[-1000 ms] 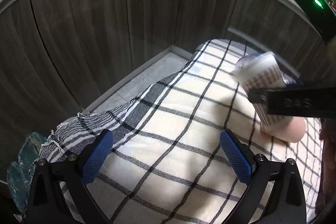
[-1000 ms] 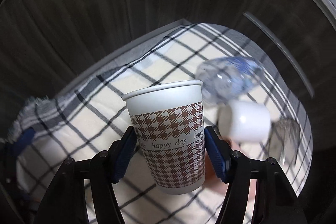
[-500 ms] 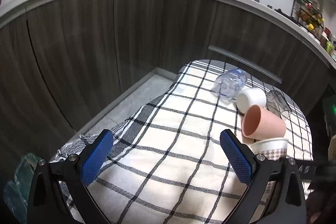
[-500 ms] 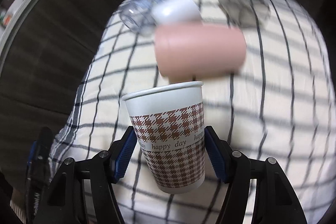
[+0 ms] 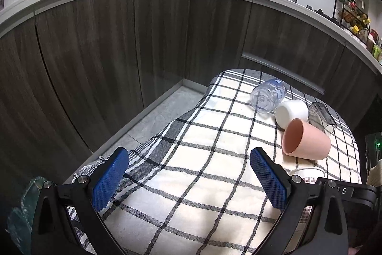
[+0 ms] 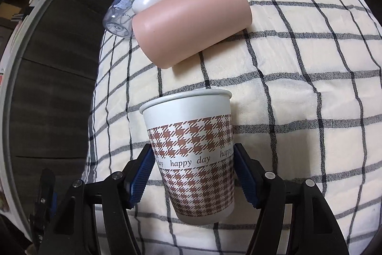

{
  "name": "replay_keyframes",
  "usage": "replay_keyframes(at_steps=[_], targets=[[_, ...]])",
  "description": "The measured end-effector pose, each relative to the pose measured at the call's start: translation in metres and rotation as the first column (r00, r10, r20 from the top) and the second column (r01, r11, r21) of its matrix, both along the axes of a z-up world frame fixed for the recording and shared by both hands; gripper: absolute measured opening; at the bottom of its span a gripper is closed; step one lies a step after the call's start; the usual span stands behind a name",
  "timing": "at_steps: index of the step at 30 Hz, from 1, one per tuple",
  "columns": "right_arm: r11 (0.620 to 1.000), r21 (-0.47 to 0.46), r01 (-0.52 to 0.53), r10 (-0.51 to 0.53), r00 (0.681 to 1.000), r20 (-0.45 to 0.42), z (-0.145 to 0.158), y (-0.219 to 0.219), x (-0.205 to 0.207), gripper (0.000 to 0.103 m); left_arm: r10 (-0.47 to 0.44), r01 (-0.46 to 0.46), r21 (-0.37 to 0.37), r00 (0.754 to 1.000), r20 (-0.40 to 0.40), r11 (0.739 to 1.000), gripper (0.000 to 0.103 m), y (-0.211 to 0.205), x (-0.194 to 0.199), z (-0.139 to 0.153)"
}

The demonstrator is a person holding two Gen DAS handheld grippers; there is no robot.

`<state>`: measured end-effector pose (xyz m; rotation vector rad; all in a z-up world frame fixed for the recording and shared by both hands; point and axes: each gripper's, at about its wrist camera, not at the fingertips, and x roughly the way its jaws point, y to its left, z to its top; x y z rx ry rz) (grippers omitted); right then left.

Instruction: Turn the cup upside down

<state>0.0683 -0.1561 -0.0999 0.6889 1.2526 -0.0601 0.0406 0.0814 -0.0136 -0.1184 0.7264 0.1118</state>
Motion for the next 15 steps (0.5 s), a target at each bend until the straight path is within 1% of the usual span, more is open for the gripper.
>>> replay_keyframes(at_steps=[1, 3, 5, 9, 12, 15], targets=[[1.000, 0.004, 0.003, -0.003, 1.000, 0.001, 0.000, -0.001, 0.000, 0.067, -0.001, 0.001, 0.004, 1.000, 0.002, 1.000, 0.103, -0.001, 0.000, 0.000], [1.000, 0.012, 0.009, -0.009, 1.000, 0.003, -0.001, -0.002, -0.002, 0.074, -0.005, 0.005, 0.006, 1.000, 0.004, 1.000, 0.103, -0.002, 0.000, 0.000], [1.000, 0.012, 0.012, -0.012, 1.000, 0.013, 0.000, -0.004, -0.004, 0.076, -0.010, 0.010, 0.007, 1.000, 0.006, 1.000, 0.103, -0.003, -0.001, 0.000], [1.000, 0.001, 0.002, -0.002, 0.999, 0.041, 0.010, -0.007, -0.011, 0.077, -0.035, 0.035, 0.005, 0.999, 0.025, 0.999, 0.103, -0.008, -0.004, 0.002], [1.000, -0.009, 0.000, 0.001, 0.998, 0.070, 0.020, -0.011, -0.019, 0.077, -0.077, 0.077, -0.009, 0.996, 0.040, 0.997, 0.103, -0.016, -0.008, 0.003], [0.998, -0.059, 0.010, -0.003, 0.993, 0.120, 0.036, -0.019, -0.032, 0.077, -0.121, 0.121, -0.018, 0.992, 0.036, 0.992, 0.103, -0.026, -0.010, 0.001]])
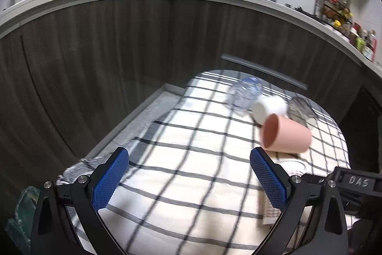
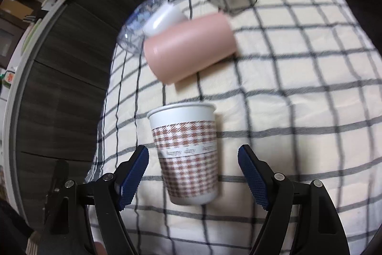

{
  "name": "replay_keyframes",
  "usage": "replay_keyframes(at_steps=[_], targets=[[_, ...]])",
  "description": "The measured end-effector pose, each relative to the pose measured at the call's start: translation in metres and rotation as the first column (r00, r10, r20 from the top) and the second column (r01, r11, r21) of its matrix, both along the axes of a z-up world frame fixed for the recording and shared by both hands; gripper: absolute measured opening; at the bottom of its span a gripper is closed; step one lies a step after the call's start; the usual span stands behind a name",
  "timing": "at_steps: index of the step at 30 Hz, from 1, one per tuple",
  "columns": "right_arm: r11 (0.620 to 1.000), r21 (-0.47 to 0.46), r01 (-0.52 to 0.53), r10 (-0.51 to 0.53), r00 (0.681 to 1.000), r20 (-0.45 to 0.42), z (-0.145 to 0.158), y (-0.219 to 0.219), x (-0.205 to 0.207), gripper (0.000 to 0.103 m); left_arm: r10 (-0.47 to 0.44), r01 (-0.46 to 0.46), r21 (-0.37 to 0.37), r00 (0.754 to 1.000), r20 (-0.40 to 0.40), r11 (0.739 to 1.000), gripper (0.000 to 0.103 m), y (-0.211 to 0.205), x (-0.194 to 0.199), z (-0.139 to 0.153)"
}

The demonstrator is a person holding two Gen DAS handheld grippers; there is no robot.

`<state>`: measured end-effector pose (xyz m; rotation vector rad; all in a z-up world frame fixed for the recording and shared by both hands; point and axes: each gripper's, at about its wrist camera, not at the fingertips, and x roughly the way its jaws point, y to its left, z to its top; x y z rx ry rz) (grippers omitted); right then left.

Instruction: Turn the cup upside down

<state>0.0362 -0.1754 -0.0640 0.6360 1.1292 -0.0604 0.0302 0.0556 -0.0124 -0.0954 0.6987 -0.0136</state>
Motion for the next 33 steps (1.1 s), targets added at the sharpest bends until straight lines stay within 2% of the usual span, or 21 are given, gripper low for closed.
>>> replay_keyframes(at_steps=[4, 7, 12, 15, 17, 20, 22, 27, 31, 33], targets=[[0.995, -0.094, 0.024, -0.019, 0.998, 0.054, 0.016, -0.014, -0.018, 0.077, -0.068, 0.068, -0.008, 0.998, -0.017, 0.998, 0.103, -0.020, -0.003, -0.004], [0.979, -0.199, 0.054, -0.036, 0.995, 0.094, 0.029, -0.030, -0.037, 0.079, -0.113, 0.113, -0.003, 0.993, -0.026, 0.994, 0.103, -0.040, -0.007, -0.006], [0.914, -0.393, 0.103, -0.045, 0.987, 0.154, 0.043, -0.041, -0.063, 0.080, -0.199, 0.200, 0.020, 0.979, -0.032, 0.980, 0.103, -0.076, -0.019, -0.010], [0.855, -0.498, 0.143, -0.048, 0.979, 0.199, 0.049, -0.048, -0.075, 0.082, -0.248, 0.249, 0.018, 0.968, -0.034, 0.968, 0.103, -0.093, -0.025, -0.016], [0.820, -0.546, 0.173, -0.054, 0.972, 0.227, 0.053, -0.052, -0.082, 0.082, -0.271, 0.271, 0.023, 0.962, -0.003, 0.962, 0.103, -0.103, -0.030, -0.019], [0.794, -0.566, 0.222, -0.072, 0.959, 0.275, 0.056, -0.058, -0.092, 0.082, -0.300, 0.296, 0.053, 0.951, 0.075, 0.954, 0.103, -0.115, -0.038, -0.024], [0.794, -0.552, 0.254, -0.087, 0.947, 0.311, 0.056, -0.063, -0.098, 0.083, -0.312, 0.304, 0.092, 0.945, 0.094, 0.948, 0.103, -0.123, -0.041, -0.028], [0.808, -0.519, 0.278, -0.121, 0.941, 0.316, 0.050, -0.075, -0.099, 0.083, -0.323, 0.307, 0.167, 0.943, 0.079, 0.937, 0.103, -0.136, -0.043, -0.048], [0.826, -0.497, 0.265, -0.134, 0.949, 0.284, 0.038, -0.078, -0.096, 0.083, -0.281, 0.273, 0.161, 0.959, 0.031, 0.949, 0.102, -0.132, -0.039, -0.061], [0.832, -0.490, 0.262, -0.139, 0.952, 0.273, 0.035, -0.079, -0.095, 0.083, -0.283, 0.279, 0.141, 0.959, 0.004, 0.950, 0.101, -0.131, -0.037, -0.067]])
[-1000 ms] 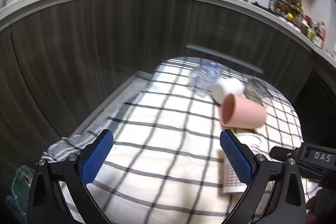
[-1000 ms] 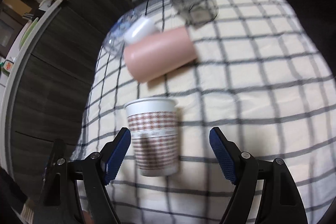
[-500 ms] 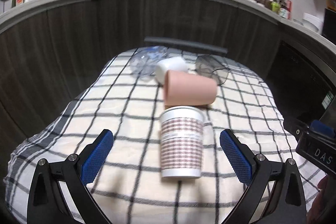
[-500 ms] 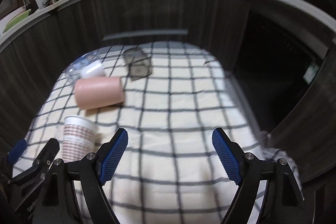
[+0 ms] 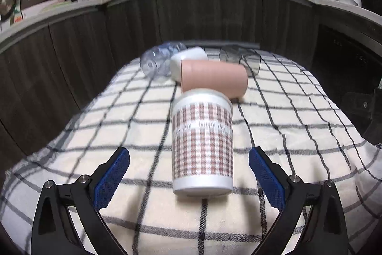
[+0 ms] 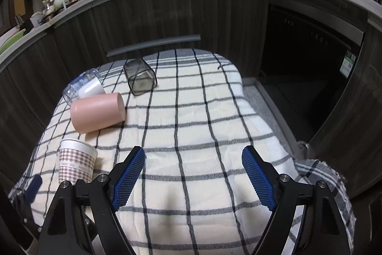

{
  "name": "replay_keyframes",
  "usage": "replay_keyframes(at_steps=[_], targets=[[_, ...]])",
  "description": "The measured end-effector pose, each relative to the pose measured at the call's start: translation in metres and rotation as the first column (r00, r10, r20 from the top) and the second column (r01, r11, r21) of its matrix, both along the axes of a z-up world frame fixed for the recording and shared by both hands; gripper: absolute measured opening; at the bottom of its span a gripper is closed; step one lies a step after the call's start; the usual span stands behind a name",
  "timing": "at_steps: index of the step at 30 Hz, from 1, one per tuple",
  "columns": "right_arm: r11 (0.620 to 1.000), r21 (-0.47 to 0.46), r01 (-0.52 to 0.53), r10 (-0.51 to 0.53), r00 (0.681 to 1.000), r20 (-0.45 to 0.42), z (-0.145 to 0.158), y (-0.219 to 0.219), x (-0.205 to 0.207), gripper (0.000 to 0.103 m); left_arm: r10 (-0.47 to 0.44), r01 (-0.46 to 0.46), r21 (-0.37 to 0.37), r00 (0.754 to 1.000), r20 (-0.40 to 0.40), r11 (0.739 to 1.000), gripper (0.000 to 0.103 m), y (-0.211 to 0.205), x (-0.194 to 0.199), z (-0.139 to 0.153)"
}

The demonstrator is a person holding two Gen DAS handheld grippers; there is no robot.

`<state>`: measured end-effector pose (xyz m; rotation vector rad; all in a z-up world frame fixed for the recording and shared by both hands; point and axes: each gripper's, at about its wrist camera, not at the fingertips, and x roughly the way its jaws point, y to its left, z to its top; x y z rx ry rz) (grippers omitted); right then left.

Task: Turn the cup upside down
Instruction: 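Rotate the held paper cup with the left tool until its rim faces down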

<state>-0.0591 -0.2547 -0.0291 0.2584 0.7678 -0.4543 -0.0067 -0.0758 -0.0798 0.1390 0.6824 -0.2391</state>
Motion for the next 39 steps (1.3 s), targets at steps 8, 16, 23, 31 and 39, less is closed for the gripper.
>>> replay_keyframes(at_steps=[8, 16, 23, 31, 39], targets=[[0.999, 0.041, 0.004, -0.002, 0.999, -0.038, -0.012, -0.003, 0.006, 0.083, -0.003, 0.002, -0.020, 0.999, -0.048, 1.000, 0.089, 0.000, 0.005, -0.013], [0.998, 0.063, 0.015, -0.012, 0.999, -0.051, -0.016, -0.005, 0.007, 0.084, 0.002, -0.002, 0.001, 0.998, -0.063, 1.000, 0.056, 0.000, 0.008, -0.018], [0.997, 0.071, 0.011, -0.008, 0.999, -0.039, -0.013, -0.006, 0.006, 0.084, -0.019, 0.017, -0.037, 0.998, -0.064, 0.999, 0.056, 0.007, 0.009, -0.002], [0.988, 0.152, 0.008, -0.010, 1.000, 0.015, 0.008, -0.008, -0.001, 0.084, -0.096, 0.103, 0.013, 0.961, -0.260, 0.995, 0.056, 0.010, 0.025, 0.043], [0.944, 0.329, 0.009, -0.002, 1.000, -0.024, 0.021, -0.012, 0.007, 0.084, -0.102, 0.220, 0.125, 0.792, -0.601, 0.968, 0.056, -0.001, 0.042, 0.059]])
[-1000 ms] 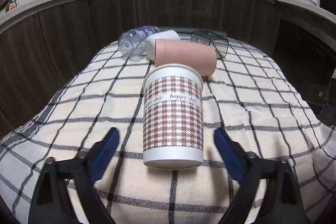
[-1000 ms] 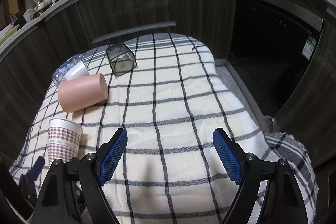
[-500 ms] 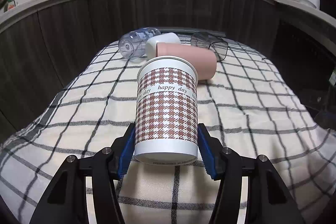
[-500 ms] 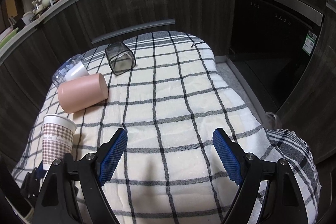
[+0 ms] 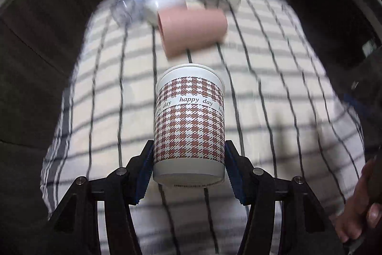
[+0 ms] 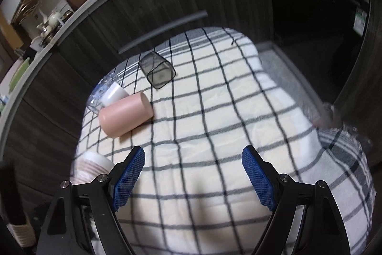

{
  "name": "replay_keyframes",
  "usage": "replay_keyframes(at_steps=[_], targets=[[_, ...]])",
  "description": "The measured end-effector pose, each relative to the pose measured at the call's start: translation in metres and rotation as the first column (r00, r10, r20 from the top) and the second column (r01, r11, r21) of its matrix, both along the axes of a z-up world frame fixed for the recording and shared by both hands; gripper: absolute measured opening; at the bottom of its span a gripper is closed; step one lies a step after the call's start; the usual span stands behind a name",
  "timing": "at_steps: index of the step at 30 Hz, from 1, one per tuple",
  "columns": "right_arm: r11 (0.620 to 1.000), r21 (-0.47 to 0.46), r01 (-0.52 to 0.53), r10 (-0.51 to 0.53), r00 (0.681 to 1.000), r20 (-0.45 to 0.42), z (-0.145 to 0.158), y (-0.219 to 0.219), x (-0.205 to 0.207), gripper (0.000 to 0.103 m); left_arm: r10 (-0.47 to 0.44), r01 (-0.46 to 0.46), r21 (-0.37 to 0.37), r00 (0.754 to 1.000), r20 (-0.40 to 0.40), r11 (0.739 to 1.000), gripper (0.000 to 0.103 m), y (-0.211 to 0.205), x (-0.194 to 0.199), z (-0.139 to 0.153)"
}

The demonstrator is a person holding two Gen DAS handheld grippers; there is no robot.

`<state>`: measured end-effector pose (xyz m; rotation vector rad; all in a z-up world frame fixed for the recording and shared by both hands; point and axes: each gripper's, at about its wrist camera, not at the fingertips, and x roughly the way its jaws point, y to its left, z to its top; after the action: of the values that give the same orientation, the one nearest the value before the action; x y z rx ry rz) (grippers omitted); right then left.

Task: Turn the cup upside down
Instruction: 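Rotate the held paper cup with the left tool until its rim faces down, then lower the inverted paper cup onto the cloth and open the left tool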

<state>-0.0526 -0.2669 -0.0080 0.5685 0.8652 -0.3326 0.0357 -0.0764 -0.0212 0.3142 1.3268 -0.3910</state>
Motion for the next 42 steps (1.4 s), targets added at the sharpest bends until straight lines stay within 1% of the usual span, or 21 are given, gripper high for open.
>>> replay_keyframes(at_steps=[2, 3, 6, 8, 10, 12, 15, 18, 23, 24, 25, 27, 30, 32, 34, 37, 40, 42], targets=[[1.000, 0.022, -0.001, 0.001, 1.000, -0.009, 0.004, -0.001, 0.003, 0.084, 0.002, 0.002, 0.035, 0.994, -0.112, 0.999, 0.056, -0.002, 0.007, -0.008], [0.999, 0.033, -0.005, 0.005, 1.000, -0.012, 0.005, -0.001, 0.006, 0.084, 0.003, 0.004, 0.046, 0.989, -0.149, 0.999, 0.056, -0.003, 0.009, -0.011], [0.997, 0.075, -0.008, 0.009, 1.000, -0.022, 0.003, -0.004, 0.012, 0.084, -0.008, 0.030, 0.078, 0.963, -0.269, 0.997, 0.056, -0.013, 0.018, -0.018], [0.993, 0.116, -0.002, 0.005, 1.000, -0.029, -0.001, -0.007, 0.016, 0.084, -0.018, 0.058, 0.120, 0.949, -0.315, 0.991, 0.056, -0.021, 0.024, -0.023], [0.990, 0.144, 0.003, 0.001, 0.999, -0.033, -0.004, -0.010, 0.018, 0.084, -0.017, 0.074, 0.153, 0.939, -0.343, 0.985, 0.056, -0.026, 0.029, -0.025], [0.986, 0.169, 0.012, -0.007, 1.000, -0.030, -0.006, -0.015, 0.020, 0.084, -0.027, 0.096, 0.179, 0.934, -0.356, 0.979, 0.056, -0.034, 0.032, -0.026], [0.981, 0.191, 0.032, -0.028, 0.999, -0.023, -0.008, -0.024, 0.023, 0.084, -0.023, 0.104, 0.203, 0.930, -0.367, 0.974, 0.056, -0.043, 0.038, -0.026], [0.976, 0.211, 0.053, -0.050, 0.999, -0.019, -0.011, -0.033, 0.027, 0.084, -0.034, 0.116, 0.221, 0.938, -0.344, 0.968, 0.056, -0.054, 0.047, -0.026], [0.969, 0.236, 0.075, -0.069, 0.997, -0.034, -0.021, -0.042, 0.033, 0.084, -0.058, 0.130, 0.210, 0.946, -0.319, 0.969, 0.057, -0.060, 0.052, -0.027], [0.967, 0.243, 0.074, -0.067, 0.997, -0.039, -0.023, -0.042, 0.033, 0.084, -0.068, 0.138, 0.206, 0.947, -0.315, 0.969, 0.058, -0.062, 0.054, -0.028], [0.967, 0.246, 0.072, -0.063, 0.997, -0.043, -0.024, -0.041, 0.034, 0.084, -0.081, 0.147, 0.201, 0.950, -0.302, 0.968, 0.064, -0.062, 0.052, -0.027], [0.970, 0.236, 0.059, -0.050, 0.998, -0.043, -0.024, -0.038, 0.036, 0.084, -0.095, 0.151, 0.189, 0.956, -0.278, 0.970, 0.071, -0.063, 0.050, -0.023], [0.974, 0.220, 0.047, -0.040, 0.999, -0.038, -0.021, -0.034, 0.036, 0.084, -0.105, 0.145, 0.157, 0.966, -0.238, 0.977, 0.072, -0.061, 0.048, -0.015], [0.976, 0.214, 0.042, -0.036, 0.999, -0.035, -0.020, -0.032, 0.034, 0.084, -0.106, 0.134, 0.137, 0.975, -0.196, 0.981, 0.075, -0.056, 0.043, -0.007], [0.978, 0.206, 0.037, -0.031, 0.999, -0.033, -0.018, -0.029, 0.032, 0.084, -0.101, 0.119, 0.120, 0.984, -0.146, 0.986, 0.081, -0.047, 0.035, 0.002], [0.984, 0.180, 0.011, -0.006, 1.000, -0.029, -0.012, -0.020, 0.029, 0.084, -0.086, 0.092, 0.089, 0.994, -0.067, 0.992, 0.083, -0.032, 0.025, 0.013], [0.996, 0.089, -0.020, 0.020, 1.000, 0.000, 0.002, -0.005, 0.023, 0.084, -0.045, 0.044, 0.040, 0.999, 0.028, 0.998, 0.083, -0.012, 0.014, 0.021], [0.999, 0.032, -0.031, 0.031, 0.999, 0.021, 0.010, 0.004, 0.020, 0.084, 0.002, -0.004, 0.013, 0.994, 0.112, 1.000, 0.083, 0.006, 0.009, 0.023]])
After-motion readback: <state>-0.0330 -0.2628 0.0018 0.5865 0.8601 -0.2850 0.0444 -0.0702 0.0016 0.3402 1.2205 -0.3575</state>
